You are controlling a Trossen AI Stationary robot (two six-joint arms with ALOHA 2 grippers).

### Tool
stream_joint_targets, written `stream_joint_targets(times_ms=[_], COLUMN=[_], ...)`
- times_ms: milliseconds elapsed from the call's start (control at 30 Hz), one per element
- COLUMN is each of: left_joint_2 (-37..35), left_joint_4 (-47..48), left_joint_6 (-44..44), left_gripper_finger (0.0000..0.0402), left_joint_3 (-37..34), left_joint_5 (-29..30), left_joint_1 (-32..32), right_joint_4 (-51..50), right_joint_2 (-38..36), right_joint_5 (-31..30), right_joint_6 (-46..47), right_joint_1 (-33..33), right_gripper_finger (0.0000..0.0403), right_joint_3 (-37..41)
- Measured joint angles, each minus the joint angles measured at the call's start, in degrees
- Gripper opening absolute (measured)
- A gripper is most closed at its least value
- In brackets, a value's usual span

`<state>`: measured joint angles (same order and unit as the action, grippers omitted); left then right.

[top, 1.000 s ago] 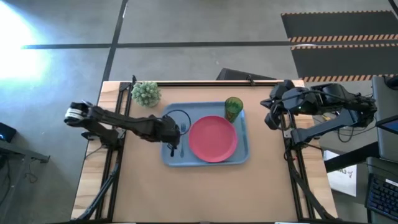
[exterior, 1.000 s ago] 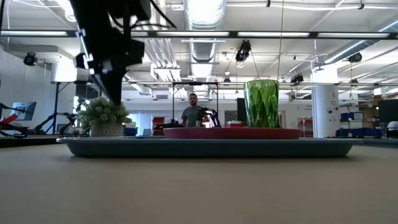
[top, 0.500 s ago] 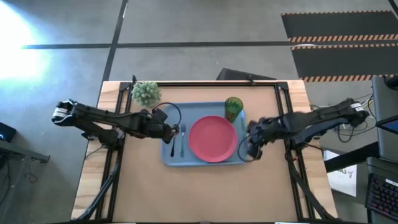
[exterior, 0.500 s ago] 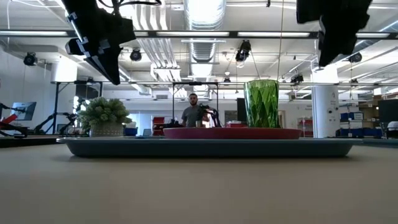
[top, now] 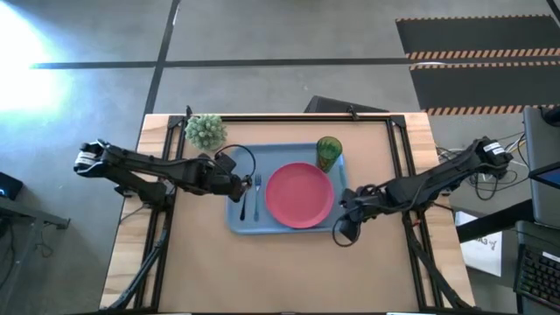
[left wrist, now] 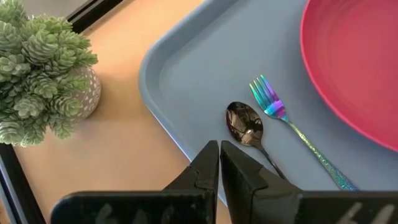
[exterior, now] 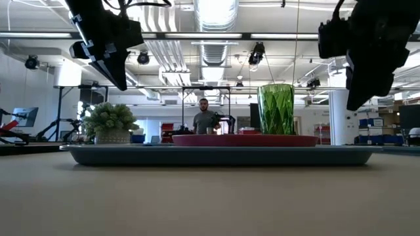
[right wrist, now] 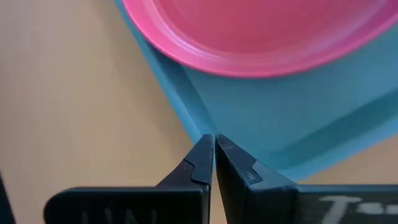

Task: Pick and place plate/cup/fork/spoon on tray
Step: Move the blue tray to the center of the table

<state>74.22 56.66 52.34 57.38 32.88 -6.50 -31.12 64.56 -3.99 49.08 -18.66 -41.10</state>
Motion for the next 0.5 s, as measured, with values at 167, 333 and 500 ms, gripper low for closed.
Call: stream_joint_targets(times_ms=[167, 333, 500], left_joint_2=[0.00, 0.00, 0.00], left_joint_4=[-0.04, -0.12, -0.16], left_joint_6=[0.00, 0.00, 0.00], left_gripper_finger=[0.0000, 0.0000, 0.0000], left_joint_3=[-0.16, -0.24, -0.54], left_joint_5=[0.00, 0.00, -0.02], left_joint_1=[0.00, 0.00, 0.00], right_joint_4=[0.17, 0.56, 3.72], right_joint_2=[2.63, 6.11, 10.27], right_joint_5=[-0.79, -1.98, -3.08], right_joint_6=[0.63, -0.18, -0.22], right_joint_1=[0.03, 0.03, 0.03], right_gripper_finger=[0.0009, 0.0009, 0.0009], right_joint_3=[0.68, 0.68, 0.70])
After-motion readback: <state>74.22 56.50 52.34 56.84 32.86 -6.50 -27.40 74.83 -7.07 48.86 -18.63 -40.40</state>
